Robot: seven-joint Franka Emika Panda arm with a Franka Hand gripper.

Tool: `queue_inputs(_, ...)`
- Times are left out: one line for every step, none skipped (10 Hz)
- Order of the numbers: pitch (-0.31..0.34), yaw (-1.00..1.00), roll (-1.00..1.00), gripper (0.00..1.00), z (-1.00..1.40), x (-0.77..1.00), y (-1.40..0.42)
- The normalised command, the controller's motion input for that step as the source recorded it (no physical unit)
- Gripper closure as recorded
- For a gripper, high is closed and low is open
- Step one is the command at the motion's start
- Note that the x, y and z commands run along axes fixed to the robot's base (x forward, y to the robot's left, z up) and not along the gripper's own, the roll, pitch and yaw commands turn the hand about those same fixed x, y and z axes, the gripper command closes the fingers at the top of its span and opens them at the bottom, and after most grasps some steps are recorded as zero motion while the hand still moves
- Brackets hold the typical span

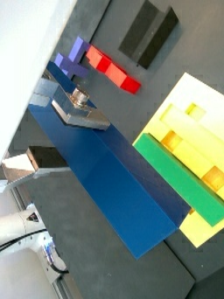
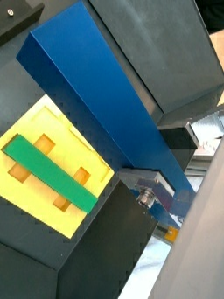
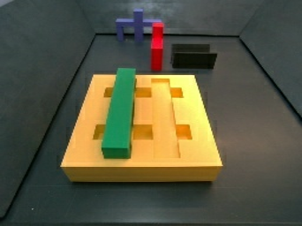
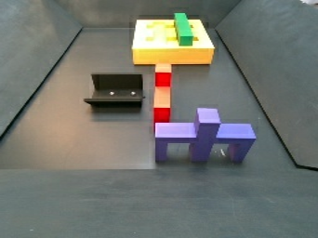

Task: Pick up the blue object. Move up. Move to above the board. Insert the blue object.
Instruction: Insert the blue object.

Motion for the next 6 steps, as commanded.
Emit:
queue_inputs(-0.151,0.03,-0.11,1.00,-0.72,0.00,-0.25)
queue_inputs(-0.166,0.06,-0.07,1.00,-0.82,0.00,-0.13)
queue_inputs(-0.163,0.12,-0.04,1.00,-0.91,0.01,0.00)
queue_inputs(-0.131,0.25,-0.05,1.00,-0.93,0.17,0.00)
queue_inputs(-0.074,0.28,-0.10,1.00,-0.94,0.38,-0.01)
queue_inputs(-0.053,0.28,-0.11,1.00,-0.93,0.43,-0.05)
